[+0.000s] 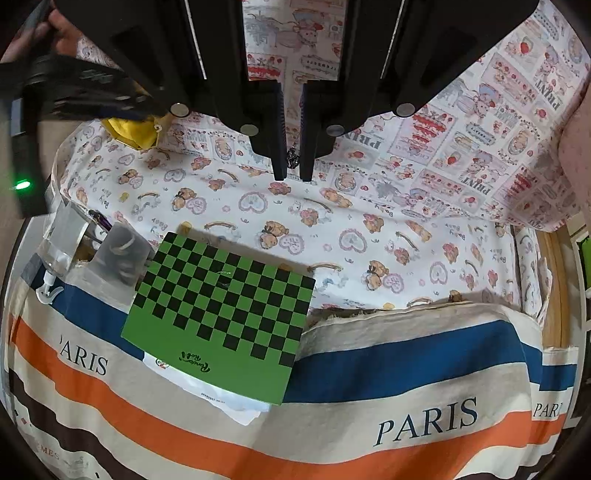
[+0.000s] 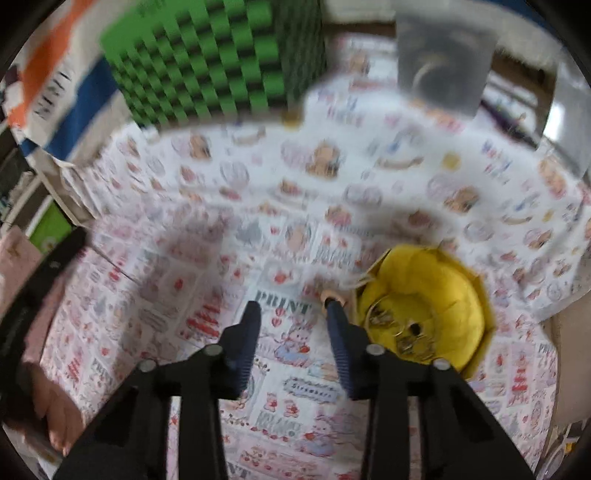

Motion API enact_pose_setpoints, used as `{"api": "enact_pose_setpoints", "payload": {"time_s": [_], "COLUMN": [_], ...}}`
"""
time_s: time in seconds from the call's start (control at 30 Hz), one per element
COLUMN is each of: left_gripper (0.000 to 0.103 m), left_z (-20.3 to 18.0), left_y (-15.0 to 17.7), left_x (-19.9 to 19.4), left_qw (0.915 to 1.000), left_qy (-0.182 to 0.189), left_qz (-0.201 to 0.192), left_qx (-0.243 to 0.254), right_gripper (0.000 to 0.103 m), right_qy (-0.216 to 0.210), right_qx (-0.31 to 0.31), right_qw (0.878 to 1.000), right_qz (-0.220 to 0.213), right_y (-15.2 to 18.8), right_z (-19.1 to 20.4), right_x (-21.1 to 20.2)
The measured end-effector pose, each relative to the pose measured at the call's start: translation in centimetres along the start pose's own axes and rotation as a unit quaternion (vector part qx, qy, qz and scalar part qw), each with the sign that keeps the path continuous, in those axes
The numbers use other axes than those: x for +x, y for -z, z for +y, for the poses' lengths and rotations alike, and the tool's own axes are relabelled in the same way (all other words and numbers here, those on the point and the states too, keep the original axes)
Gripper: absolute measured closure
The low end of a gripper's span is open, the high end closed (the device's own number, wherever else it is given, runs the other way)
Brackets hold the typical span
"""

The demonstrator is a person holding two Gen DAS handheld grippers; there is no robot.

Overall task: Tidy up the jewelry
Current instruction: 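Close the right tool on a small beige stud earring while the left tool holds the chain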

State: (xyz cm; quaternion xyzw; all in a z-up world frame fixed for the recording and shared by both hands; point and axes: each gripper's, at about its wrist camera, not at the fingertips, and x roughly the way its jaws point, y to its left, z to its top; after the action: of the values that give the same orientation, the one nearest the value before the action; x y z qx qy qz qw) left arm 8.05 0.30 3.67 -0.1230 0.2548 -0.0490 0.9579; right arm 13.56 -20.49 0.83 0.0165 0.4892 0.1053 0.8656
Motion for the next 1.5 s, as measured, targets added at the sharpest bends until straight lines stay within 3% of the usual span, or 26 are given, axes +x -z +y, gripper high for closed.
{"api": "enact_pose_setpoints", "payload": {"time_s": [0.1,0.23,0.43,0.53,0.73,0.9,0.97,1.3,1.5], "left_gripper": [0.097,0.097,0.097,0.097,0.097,0.097,0.097,0.097,0.097], "left_z": [0.2,0.6,0.7,0.5,0.1,0.2,0.4,0.7,0.8], "left_y": [-0.1,-0.3,-0.4,-0.4,-0.3,-0.5,-0.5,-0.6,-0.6], "left_x": [-0.2,-0.5,-0.5,-0.5,-0.6,-0.7,-0.7,-0.8,-0.8], "left_qw": [1.0000,0.9998,0.9996,0.9996,0.9997,0.9996,0.9995,0.9995,0.9995], "left_qy": [0.004,0.009,0.014,0.019,0.020,0.020,0.021,0.017,0.015], "left_qz": [-0.002,-0.003,-0.002,-0.001,0.000,-0.002,-0.002,-0.005,-0.005], "left_qx": [-0.006,-0.017,-0.023,-0.022,-0.016,-0.020,-0.023,-0.027,-0.027], "right_gripper": [0.078,0.079,0.079,0.079,0.080,0.091,0.095,0.101,0.101], "right_qy": [0.001,0.038,0.070,0.090,0.130,0.147,0.142,0.032,0.033], "right_qx": [0.024,0.066,0.133,0.134,0.107,0.085,0.081,0.070,0.048], "right_qw": [1.000,0.997,0.988,0.985,0.984,0.985,0.986,0.997,0.997], "right_qz": [0.010,-0.027,-0.036,-0.055,-0.051,-0.037,-0.032,-0.029,-0.040], "right_y": [0.2,0.8,1.1,0.7,-0.2,-0.8,-1.0,-0.3,0.2], "right_z": [0.2,0.0,-0.9,-1.0,-0.1,0.5,0.6,0.1,0.7], "right_x": [1.8,2.7,4.4,4.5,5.7,6.6,6.7,5.5,4.2]}}
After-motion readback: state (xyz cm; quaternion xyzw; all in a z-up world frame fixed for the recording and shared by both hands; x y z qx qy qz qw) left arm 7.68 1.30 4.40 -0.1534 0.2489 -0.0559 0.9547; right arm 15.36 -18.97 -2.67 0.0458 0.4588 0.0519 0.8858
